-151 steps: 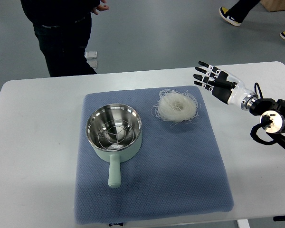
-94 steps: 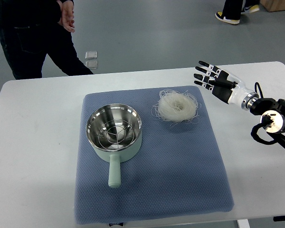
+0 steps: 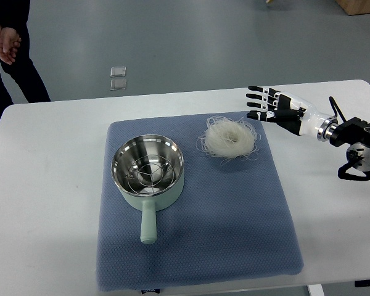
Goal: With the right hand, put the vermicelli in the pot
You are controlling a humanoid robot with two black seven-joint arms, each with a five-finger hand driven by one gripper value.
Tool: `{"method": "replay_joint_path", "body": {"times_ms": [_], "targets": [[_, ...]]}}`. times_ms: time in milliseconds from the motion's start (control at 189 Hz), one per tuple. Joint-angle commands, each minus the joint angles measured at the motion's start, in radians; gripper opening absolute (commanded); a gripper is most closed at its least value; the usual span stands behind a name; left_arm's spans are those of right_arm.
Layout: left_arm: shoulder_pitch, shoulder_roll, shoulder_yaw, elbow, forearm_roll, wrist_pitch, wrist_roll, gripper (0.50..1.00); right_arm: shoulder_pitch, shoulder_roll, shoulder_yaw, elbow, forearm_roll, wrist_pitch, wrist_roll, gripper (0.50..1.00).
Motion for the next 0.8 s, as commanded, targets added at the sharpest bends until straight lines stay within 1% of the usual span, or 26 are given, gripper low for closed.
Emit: {"method": "replay_joint_path", "body": {"times_ms": [0, 122, 239, 371, 625, 795], "targets": [[-0.001, 0.000, 0.000, -0.001, 0.000, 0.000, 0.000, 1.000, 0.032, -0.001, -0.004, 0.005, -0.124, -0.002, 0.001, 0.924], [-0.001, 0.000, 0.001, 0.000, 0.000, 0.000, 0.000, 1.000, 0.078, -0.001, -0.014, 0.005, -0.238, -0.002, 0.001, 0.921], [0.001, 0.000, 0.001, -0.001, 0.000, 0.000, 0.000, 1.000, 0.139, -0.001, -0.096, 0.005, -0.328, -0.002, 0.002, 0.921], [-0.001, 0.000, 0.001, 0.000, 0.000, 0.000, 0.000, 1.000, 0.202, -0.001, -0.191, 0.003, -0.386, -0.005, 0.029, 0.919], [-0.001, 0.000, 0.001, 0.000, 0.000, 0.000, 0.000, 1.000, 0.252, 0.004, -0.300, -0.006, -0.587, -0.061, 0.032, 0.919], [-0.001, 0.000, 0.001, 0.000, 0.000, 0.000, 0.000, 1.000, 0.271, 0.004, -0.315, -0.030, -0.606, -0.069, 0.033, 0.919]]}}
